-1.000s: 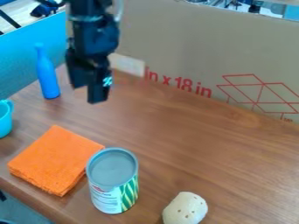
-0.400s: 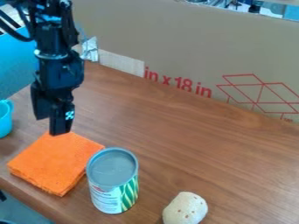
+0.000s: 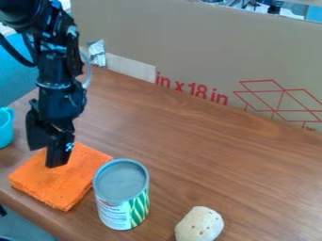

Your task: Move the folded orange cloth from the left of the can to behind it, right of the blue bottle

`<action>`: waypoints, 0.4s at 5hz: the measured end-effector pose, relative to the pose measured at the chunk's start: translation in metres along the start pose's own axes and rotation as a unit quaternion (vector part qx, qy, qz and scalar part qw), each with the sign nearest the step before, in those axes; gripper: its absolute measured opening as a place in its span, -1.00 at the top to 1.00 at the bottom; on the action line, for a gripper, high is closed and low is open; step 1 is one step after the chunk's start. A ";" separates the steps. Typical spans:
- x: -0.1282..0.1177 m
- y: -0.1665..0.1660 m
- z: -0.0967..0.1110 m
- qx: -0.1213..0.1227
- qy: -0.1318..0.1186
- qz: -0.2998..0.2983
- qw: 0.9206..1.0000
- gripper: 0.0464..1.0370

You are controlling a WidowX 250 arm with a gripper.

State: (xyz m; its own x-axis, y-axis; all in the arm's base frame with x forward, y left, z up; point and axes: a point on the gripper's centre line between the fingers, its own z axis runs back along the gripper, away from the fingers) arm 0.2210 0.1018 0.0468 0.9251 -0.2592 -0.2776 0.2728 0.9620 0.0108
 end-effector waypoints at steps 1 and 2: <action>-0.012 -0.008 -0.006 0.005 0.048 0.028 0.998 -0.94; -0.016 -0.013 -0.007 0.004 0.069 0.036 0.997 -0.94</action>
State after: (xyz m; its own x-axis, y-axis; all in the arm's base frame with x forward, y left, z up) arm 0.2005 0.0945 0.0445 0.8974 -0.1756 -0.4049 0.2100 0.9768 0.0418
